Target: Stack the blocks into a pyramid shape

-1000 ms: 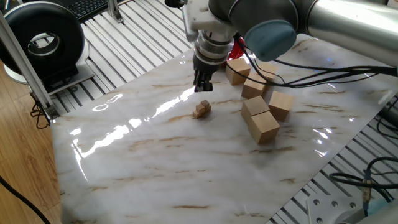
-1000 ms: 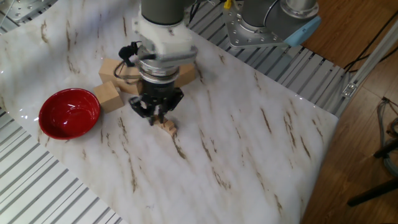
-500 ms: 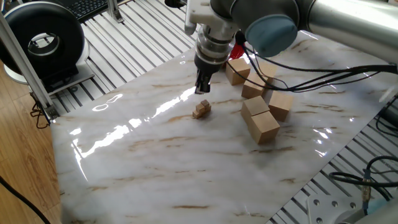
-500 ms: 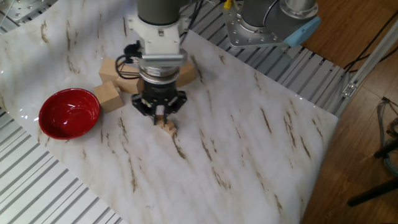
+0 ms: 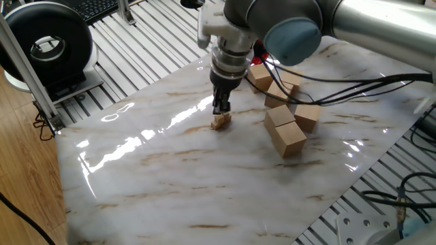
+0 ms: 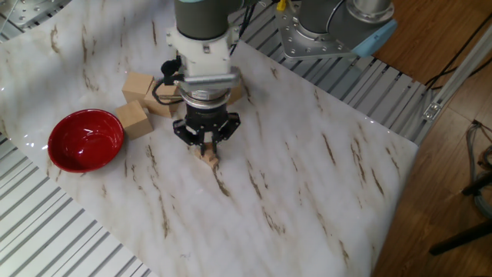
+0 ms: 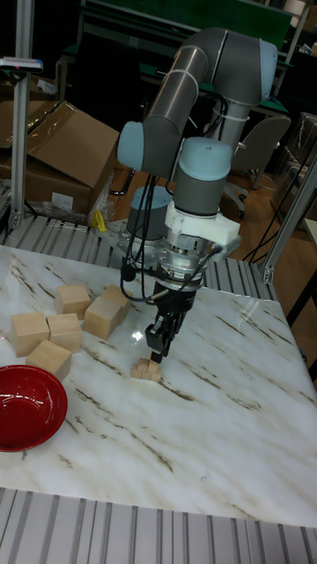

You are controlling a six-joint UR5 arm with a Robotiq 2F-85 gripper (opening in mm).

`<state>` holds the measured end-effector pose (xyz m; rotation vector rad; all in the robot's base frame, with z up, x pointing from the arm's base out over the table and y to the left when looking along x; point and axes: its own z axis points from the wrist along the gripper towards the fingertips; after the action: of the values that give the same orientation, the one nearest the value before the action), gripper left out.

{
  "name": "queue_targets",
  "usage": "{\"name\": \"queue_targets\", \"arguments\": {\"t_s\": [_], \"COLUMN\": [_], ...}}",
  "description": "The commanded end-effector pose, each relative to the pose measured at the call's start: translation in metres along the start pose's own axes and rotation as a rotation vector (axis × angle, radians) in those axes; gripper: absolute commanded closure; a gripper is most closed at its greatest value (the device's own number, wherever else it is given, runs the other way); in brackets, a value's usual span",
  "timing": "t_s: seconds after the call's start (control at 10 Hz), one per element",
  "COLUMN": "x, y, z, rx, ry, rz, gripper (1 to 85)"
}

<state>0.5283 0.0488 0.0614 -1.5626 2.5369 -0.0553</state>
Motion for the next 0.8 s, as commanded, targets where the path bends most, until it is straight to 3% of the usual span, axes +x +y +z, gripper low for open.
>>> {"name": "queue_targets", "arguments": {"t_s": [0.0, 0.3, 0.5, 0.7], "x": [-0.004, 0.002, 0.015, 0.018], "y": [0.008, 0.009, -0.007, -0.011], "z": [0.002, 0.004, 0.0, -0.004], "rx": [0.014, 0.011, 0.043, 0.04], "ry": [0.008, -0.006, 0.013, 0.003], "rz": [-0.248, -0.395, -0.482, -0.513], "gripper": [84.7, 84.7, 84.7, 84.7]}}
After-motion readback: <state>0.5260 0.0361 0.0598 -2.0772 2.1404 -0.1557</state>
